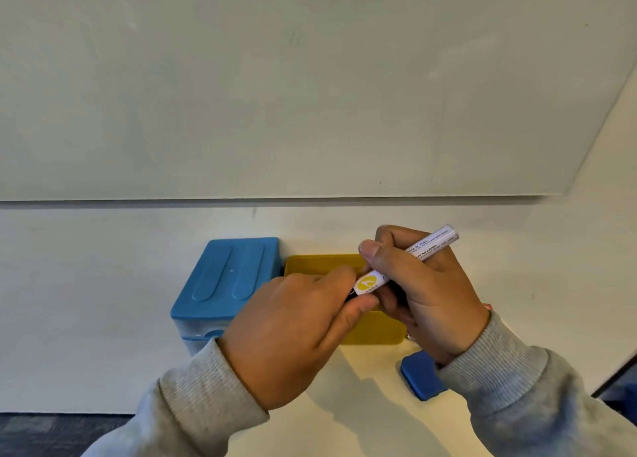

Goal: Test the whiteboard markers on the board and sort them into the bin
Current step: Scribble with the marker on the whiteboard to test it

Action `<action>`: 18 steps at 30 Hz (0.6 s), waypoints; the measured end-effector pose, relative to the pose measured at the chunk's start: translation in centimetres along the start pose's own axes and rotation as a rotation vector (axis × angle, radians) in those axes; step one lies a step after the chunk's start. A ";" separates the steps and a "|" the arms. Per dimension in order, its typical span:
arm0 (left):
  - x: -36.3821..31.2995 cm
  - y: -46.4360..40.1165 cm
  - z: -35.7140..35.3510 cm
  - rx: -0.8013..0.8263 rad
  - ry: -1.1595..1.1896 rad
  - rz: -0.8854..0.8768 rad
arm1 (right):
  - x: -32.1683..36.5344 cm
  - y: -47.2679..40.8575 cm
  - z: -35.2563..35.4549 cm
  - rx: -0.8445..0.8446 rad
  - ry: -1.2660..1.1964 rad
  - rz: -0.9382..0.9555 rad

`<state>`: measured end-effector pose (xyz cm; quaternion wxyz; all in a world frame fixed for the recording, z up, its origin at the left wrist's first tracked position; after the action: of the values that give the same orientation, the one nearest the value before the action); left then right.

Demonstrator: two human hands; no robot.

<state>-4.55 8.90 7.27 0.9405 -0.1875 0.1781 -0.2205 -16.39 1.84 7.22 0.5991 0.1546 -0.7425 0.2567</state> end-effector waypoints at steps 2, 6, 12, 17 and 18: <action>0.3 -0.1 -0.1 -0.001 0.012 0.007 | -0.3 -0.1 0.0 -0.002 -0.025 -0.021; 0.5 -0.1 -0.1 -0.010 -0.036 0.026 | -1.3 -0.2 0.3 0.005 -0.050 -0.023; -0.3 0.1 0.5 0.009 -0.093 -0.023 | -0.9 0.1 0.3 0.133 -0.052 0.004; -1.3 0.0 1.5 -0.028 -0.091 -0.056 | 0.8 0.1 0.6 0.223 -0.026 0.047; -1.4 -0.1 1.7 -0.036 -0.079 -0.065 | 1.1 0.0 0.7 0.235 -0.029 0.055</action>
<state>-5.07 9.96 9.11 0.9355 -0.2188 0.1389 -0.2400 -17.20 1.59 8.20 0.5589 0.2069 -0.7198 0.3560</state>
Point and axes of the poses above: each hand's wrist, its own y-axis away from the middle knuckle, its own z-axis out of the back of the hand, x = y × z, the point moved 5 cm from there along -y, towards the middle knuckle, and after that the axes turned 7 degrees about -z, right-handed, at the moved point
